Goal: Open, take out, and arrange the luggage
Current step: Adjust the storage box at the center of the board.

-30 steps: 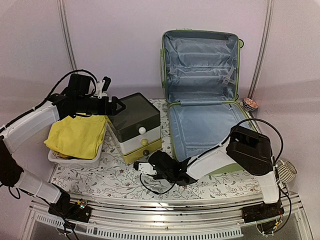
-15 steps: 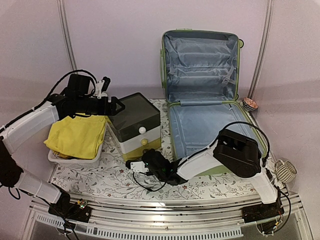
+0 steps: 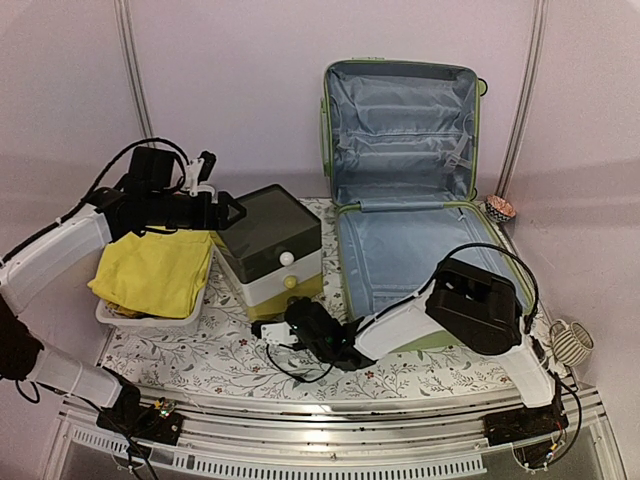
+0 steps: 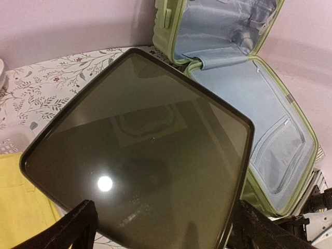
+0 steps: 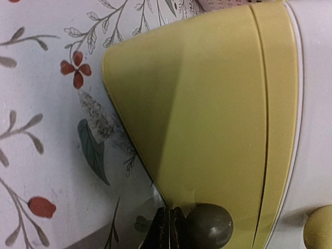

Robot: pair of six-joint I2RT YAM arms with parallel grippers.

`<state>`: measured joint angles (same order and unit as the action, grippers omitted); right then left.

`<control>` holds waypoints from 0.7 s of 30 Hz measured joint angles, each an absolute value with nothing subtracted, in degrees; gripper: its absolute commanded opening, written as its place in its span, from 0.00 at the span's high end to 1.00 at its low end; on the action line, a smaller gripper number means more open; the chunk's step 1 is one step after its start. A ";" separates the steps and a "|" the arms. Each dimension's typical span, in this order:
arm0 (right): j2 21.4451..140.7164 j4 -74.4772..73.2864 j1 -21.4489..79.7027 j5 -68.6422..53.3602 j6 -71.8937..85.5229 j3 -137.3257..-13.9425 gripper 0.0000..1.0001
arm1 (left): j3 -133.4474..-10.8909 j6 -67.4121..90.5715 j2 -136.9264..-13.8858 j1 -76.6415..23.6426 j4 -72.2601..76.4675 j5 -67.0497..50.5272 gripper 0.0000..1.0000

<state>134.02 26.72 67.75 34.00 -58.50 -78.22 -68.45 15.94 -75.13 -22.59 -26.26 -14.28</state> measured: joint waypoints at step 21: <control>109.89 19.92 73.43 31.31 -45.47 -65.63 0.96 | -55.72 23.53 -56.93 -20.67 -31.00 -5.54 0.15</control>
